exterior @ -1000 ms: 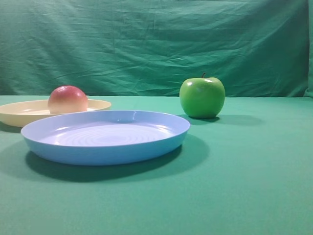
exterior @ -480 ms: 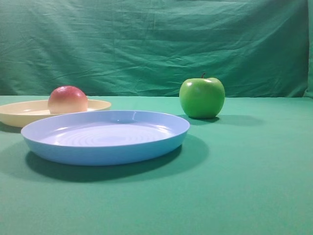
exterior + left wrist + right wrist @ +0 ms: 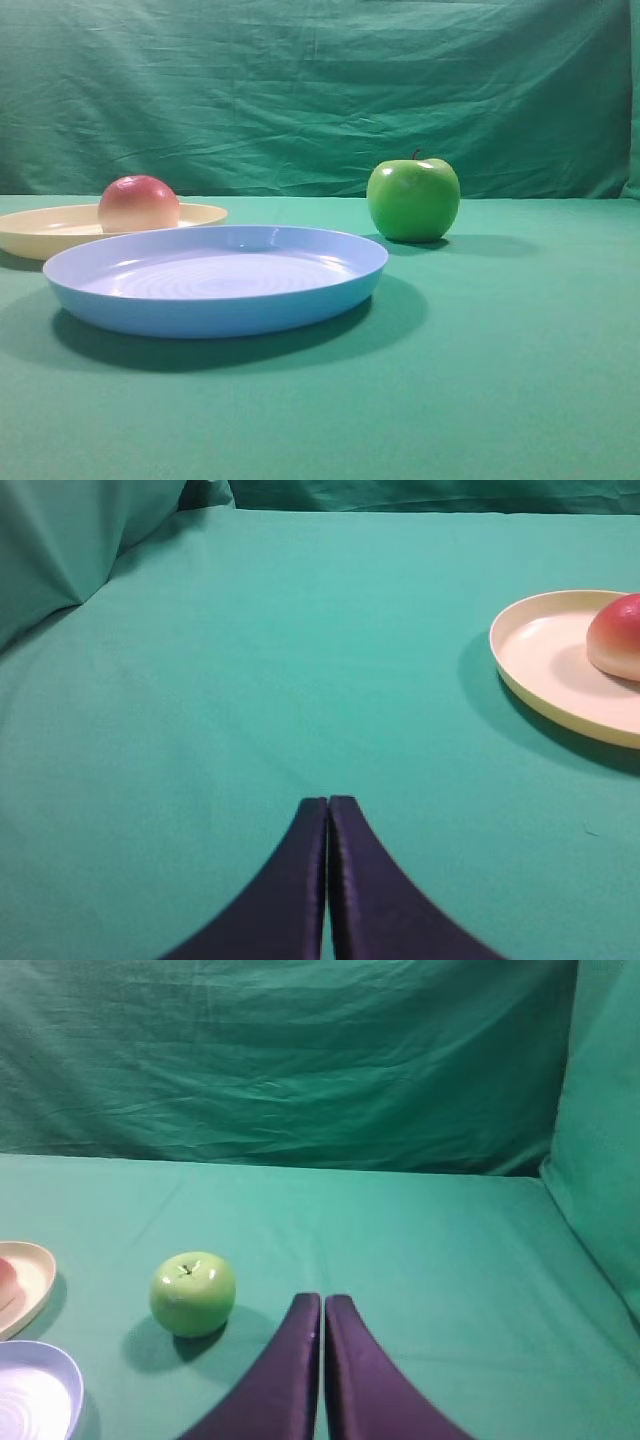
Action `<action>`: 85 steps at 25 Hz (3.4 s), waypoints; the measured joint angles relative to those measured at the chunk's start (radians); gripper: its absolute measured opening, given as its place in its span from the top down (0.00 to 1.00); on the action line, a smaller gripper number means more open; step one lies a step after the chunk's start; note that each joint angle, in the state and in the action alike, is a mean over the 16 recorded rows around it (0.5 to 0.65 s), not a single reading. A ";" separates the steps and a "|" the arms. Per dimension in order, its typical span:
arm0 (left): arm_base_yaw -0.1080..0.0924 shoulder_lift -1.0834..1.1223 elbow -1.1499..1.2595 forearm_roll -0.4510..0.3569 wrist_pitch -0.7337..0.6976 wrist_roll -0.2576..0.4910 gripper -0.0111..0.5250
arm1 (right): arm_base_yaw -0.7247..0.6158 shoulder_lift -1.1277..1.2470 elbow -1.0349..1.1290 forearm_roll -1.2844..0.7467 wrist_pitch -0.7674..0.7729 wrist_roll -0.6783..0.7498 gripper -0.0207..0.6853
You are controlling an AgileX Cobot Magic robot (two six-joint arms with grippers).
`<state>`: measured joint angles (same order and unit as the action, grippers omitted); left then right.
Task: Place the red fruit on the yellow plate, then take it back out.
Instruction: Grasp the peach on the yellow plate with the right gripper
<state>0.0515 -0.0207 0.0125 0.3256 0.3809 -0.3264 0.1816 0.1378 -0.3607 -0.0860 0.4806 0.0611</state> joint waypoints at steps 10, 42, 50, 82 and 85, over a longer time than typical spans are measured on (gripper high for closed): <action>0.000 0.000 0.000 0.000 0.000 0.000 0.98 | -0.100 -0.143 0.191 0.001 -0.008 0.002 0.97; 0.000 0.000 0.000 0.000 0.000 0.000 0.98 | -0.119 -0.150 0.381 0.047 -0.074 0.004 0.97; 0.000 0.000 0.000 0.000 0.000 0.000 0.98 | -0.119 -0.150 0.382 0.085 -0.140 0.005 0.97; 0.000 0.000 0.000 0.000 0.000 0.000 0.98 | -0.119 0.160 -0.275 0.187 0.221 -0.079 0.97; 0.000 0.000 0.000 0.000 0.000 0.000 0.98 | -0.118 0.165 -0.280 0.204 0.215 -0.098 0.97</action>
<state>0.0515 -0.0207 0.0125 0.3256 0.3809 -0.3264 0.0637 0.3027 -0.6406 0.1177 0.6960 -0.0371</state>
